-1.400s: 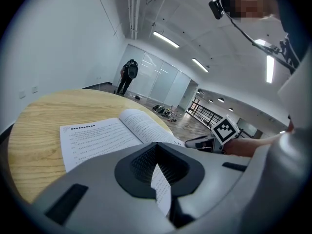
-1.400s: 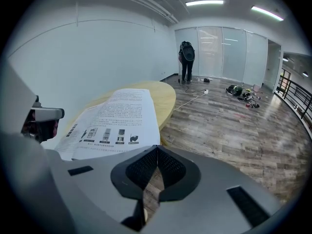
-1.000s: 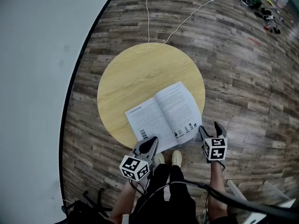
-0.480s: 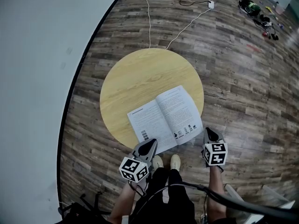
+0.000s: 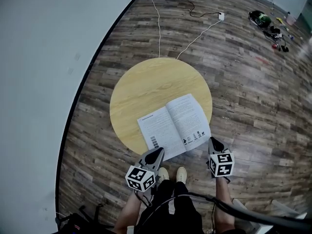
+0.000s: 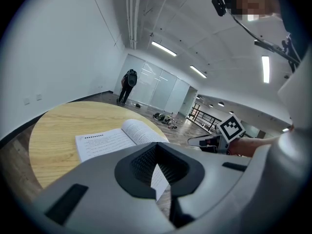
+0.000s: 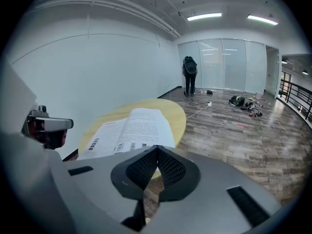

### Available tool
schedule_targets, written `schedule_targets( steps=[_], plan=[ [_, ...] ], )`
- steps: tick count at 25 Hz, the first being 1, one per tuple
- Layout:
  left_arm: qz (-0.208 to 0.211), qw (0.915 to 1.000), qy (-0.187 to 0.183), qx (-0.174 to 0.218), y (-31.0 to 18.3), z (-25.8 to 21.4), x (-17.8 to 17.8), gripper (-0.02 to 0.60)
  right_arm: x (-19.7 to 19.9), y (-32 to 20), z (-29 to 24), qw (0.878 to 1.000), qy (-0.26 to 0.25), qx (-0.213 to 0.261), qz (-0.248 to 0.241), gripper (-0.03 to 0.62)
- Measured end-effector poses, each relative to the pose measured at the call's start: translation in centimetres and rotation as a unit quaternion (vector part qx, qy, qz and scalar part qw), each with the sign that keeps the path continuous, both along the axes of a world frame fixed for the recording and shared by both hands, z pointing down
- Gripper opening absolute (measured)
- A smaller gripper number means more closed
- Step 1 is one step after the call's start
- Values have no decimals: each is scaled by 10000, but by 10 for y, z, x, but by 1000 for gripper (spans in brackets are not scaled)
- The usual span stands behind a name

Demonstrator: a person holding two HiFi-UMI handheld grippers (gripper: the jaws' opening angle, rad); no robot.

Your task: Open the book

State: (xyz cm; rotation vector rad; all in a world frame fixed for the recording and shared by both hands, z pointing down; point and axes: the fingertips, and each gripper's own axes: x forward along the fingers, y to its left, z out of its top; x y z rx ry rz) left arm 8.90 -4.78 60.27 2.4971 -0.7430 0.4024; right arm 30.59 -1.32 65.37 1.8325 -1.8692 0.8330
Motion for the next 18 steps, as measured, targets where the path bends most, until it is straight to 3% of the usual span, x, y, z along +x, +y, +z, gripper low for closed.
schedule_targets(
  steps=[7, 18],
  plan=[
    [-109, 9988, 166, 440, -1, -39, -14, -5, -28, -8, -47, 9981, -11, 594, -187, 2],
    [-630, 9909, 425, 1113, -10, -121, -58, -5, -87, -26, -127, 9893, -99, 1282, -682, 2]
  ],
)
